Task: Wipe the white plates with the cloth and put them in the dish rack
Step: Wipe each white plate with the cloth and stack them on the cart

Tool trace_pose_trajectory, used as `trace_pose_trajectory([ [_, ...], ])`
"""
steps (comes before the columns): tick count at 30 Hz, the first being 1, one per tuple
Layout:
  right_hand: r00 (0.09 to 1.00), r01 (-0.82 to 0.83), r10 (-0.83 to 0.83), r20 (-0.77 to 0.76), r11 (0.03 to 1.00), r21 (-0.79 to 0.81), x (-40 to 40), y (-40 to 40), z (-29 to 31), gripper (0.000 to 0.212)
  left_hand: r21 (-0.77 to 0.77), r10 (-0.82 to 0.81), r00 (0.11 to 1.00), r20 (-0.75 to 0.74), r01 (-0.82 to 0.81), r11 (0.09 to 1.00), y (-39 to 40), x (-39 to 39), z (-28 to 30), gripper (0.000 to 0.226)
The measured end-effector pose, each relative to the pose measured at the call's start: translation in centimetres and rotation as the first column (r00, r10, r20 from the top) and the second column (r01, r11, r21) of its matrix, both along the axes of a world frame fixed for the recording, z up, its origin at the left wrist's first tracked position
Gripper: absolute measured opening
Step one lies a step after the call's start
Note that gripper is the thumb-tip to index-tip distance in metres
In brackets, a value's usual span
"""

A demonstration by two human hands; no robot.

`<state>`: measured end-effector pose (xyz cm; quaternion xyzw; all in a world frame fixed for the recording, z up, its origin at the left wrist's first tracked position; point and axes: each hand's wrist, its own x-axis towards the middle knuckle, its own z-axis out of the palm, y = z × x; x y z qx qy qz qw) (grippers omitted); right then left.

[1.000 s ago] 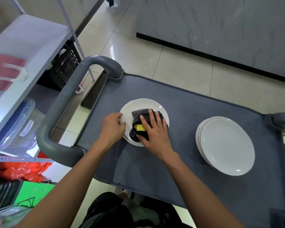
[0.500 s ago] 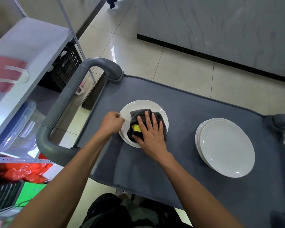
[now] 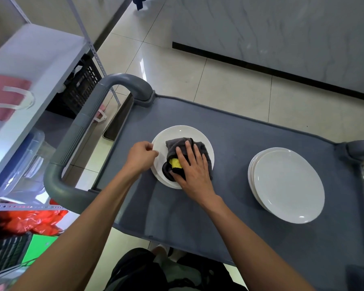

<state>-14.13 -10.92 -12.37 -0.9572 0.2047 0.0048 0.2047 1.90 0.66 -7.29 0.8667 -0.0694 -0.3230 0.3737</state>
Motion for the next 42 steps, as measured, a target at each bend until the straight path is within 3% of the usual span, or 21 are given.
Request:
trace_pose_trajectory([
  [3, 1.000, -0.003, 0.003, 0.014, 1.000, 0.013, 0.0, 0.1, 0.1, 0.074, 0.056, -0.071, 0.995, 0.071, 0.067, 0.996, 0.0, -0.1, 0.1, 0.010],
  [6, 1.000, 0.001, -0.001, 0.029, 1.000, 0.020, 0.1, 0.3, 0.3, 0.073, 0.071, -0.077, 0.996, 0.046, 0.074, 0.995, 0.1, -0.3, 0.0, 0.013],
  [12, 0.997, 0.019, -0.024, 0.071, 0.998, 0.064, 0.1, 0.3, 0.5, 0.072, -0.166, 0.082, 0.950, -0.302, -0.137, 0.977, 0.5, 0.1, -0.3, 0.012],
  [21, 0.995, -0.036, 0.029, 0.091, 0.997, 0.076, -0.6, 0.3, 1.0, 0.069, -0.300, -0.086, 0.859, -0.505, -0.081, 0.950, 1.1, 0.0, 0.1, 0.034],
  [31, 0.975, -0.105, 0.115, 0.192, 0.993, -0.060, -1.4, -1.5, 4.4, 0.078, -0.461, -0.145, 0.893, -0.426, -0.077, 0.884, 0.7, -2.9, 2.6, 0.040],
  [36, 0.958, -0.101, 0.136, 0.252, 0.984, -0.148, -1.8, -4.2, 7.9, 0.064, -0.535, -0.210, 0.908, -0.363, -0.018, 0.845, -1.3, -5.1, 5.5, 0.043],
  [42, 0.921, -0.092, 0.181, 0.346, 0.962, -0.258, -3.0, -7.1, 11.7, 0.065, -0.590, -0.243, 0.925, -0.294, 0.025, 0.807, -4.1, -7.6, 8.4, 0.046],
])
